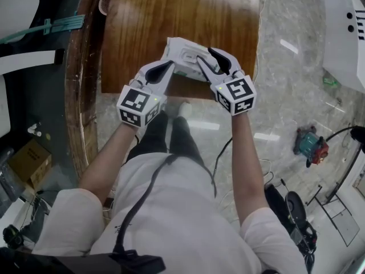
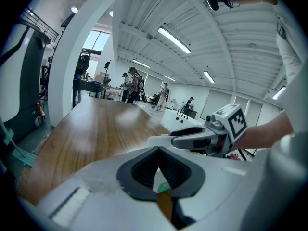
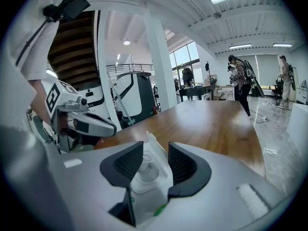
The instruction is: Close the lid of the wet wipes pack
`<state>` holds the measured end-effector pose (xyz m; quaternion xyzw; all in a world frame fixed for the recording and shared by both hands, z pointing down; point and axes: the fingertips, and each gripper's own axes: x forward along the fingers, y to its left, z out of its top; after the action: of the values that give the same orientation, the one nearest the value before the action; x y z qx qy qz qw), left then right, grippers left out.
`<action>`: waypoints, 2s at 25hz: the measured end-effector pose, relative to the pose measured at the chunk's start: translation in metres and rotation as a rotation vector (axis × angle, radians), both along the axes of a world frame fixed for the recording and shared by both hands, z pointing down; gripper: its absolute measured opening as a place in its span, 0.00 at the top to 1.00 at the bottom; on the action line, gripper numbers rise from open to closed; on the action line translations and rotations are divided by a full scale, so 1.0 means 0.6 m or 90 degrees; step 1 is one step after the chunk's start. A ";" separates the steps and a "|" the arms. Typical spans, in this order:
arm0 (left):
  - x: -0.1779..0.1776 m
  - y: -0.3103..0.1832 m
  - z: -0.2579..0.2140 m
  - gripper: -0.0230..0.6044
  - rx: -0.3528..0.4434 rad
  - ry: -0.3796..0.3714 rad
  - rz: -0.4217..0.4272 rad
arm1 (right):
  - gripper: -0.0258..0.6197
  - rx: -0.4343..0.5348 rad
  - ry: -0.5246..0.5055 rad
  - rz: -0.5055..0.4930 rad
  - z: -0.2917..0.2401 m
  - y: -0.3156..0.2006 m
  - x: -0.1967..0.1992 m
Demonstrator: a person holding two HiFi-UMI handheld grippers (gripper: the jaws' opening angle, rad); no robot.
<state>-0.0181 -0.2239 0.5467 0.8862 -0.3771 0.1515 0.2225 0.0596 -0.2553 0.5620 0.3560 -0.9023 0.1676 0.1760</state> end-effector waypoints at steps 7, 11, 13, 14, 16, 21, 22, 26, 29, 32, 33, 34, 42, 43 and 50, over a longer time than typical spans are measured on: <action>-0.007 0.012 -0.003 0.96 0.003 0.002 0.002 | 0.72 0.001 0.015 -0.003 0.002 0.016 -0.005; -0.012 0.021 -0.005 0.96 0.005 0.003 0.005 | 0.72 0.001 0.028 -0.006 0.004 0.027 -0.010; -0.014 0.026 -0.006 0.96 0.005 0.004 0.007 | 0.72 0.003 0.037 -0.009 0.006 0.034 -0.012; -0.015 0.028 -0.006 0.96 0.006 0.004 0.007 | 0.72 0.003 0.040 -0.010 0.007 0.037 -0.014; -0.017 0.031 -0.008 0.96 0.007 0.004 0.009 | 0.72 0.003 0.047 -0.012 0.009 0.042 -0.016; -0.024 0.044 -0.010 0.96 0.011 0.006 0.012 | 0.72 -0.002 0.071 -0.020 0.023 0.059 -0.023; -0.026 0.047 -0.010 0.96 0.011 0.006 0.012 | 0.72 -0.004 0.074 -0.021 0.025 0.061 -0.025; -0.038 0.055 -0.012 0.96 0.011 0.007 0.010 | 0.72 -0.009 0.088 -0.028 0.028 0.066 -0.035; -0.048 0.061 -0.010 0.96 0.010 0.006 0.008 | 0.72 -0.010 0.101 -0.035 0.032 0.070 -0.044; -0.055 0.065 -0.011 0.96 0.010 0.007 0.007 | 0.71 -0.015 0.111 -0.038 0.036 0.074 -0.049; -0.056 0.067 -0.011 0.96 0.010 0.007 0.007 | 0.71 -0.015 0.112 -0.038 0.036 0.075 -0.052; -0.058 0.068 -0.010 0.96 0.010 0.007 0.007 | 0.71 -0.015 0.113 -0.039 0.036 0.076 -0.056; -0.064 0.075 -0.017 0.96 0.015 0.007 0.013 | 0.71 -0.013 0.128 -0.055 0.034 0.085 -0.083; -0.063 0.076 -0.017 0.96 0.014 0.008 0.014 | 0.71 -0.014 0.130 -0.057 0.035 0.086 -0.086; -0.045 0.092 -0.011 0.96 0.008 0.012 0.029 | 0.71 -0.024 0.139 -0.056 0.045 0.099 -0.088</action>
<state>-0.0448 -0.1684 0.5403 0.8972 -0.3556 0.1461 0.2171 0.0069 -0.1961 0.5887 0.3287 -0.8893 0.1371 0.2869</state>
